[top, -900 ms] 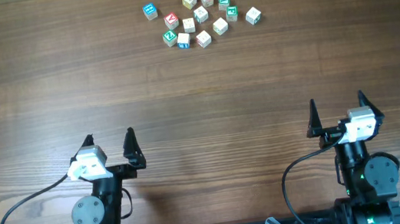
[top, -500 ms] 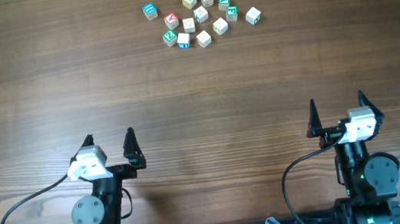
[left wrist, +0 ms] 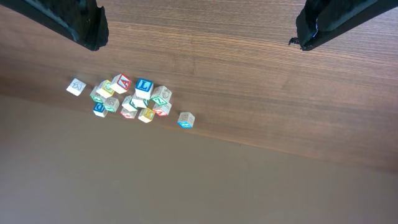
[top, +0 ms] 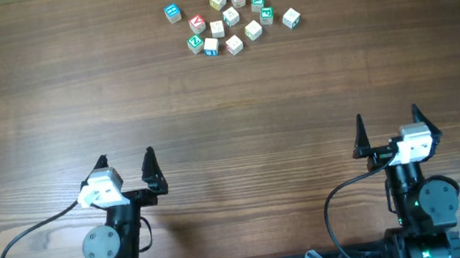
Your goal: Form a circle
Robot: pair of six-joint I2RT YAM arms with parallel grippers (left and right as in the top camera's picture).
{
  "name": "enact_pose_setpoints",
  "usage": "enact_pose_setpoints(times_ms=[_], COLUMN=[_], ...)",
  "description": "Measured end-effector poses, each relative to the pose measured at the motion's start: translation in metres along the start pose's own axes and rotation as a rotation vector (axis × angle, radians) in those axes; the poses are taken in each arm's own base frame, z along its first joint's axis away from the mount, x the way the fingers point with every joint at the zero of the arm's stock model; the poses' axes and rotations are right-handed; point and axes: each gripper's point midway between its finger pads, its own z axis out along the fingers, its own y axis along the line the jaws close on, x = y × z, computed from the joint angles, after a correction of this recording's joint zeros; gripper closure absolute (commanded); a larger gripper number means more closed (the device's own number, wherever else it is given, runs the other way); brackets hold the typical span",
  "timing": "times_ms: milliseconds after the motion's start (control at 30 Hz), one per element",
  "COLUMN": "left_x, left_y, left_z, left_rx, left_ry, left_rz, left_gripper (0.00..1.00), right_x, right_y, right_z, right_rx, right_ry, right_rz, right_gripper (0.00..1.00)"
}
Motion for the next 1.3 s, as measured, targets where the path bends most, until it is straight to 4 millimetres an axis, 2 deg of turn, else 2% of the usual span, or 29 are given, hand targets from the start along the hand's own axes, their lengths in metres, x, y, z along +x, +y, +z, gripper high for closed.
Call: enact_pose_setpoints(times_ms=[1300], left_x=[-0.003], left_y=[-0.0007], left_z=[0.0], left_rx=[0.003], left_ry=[-0.013], left_rz=[0.0], left_gripper=[0.0], right_x=[0.0], right_y=[0.0], right_z=[0.0], right_rx=[0.0], right_ry=[0.0], right_rz=[0.0], right_gripper=[0.0])
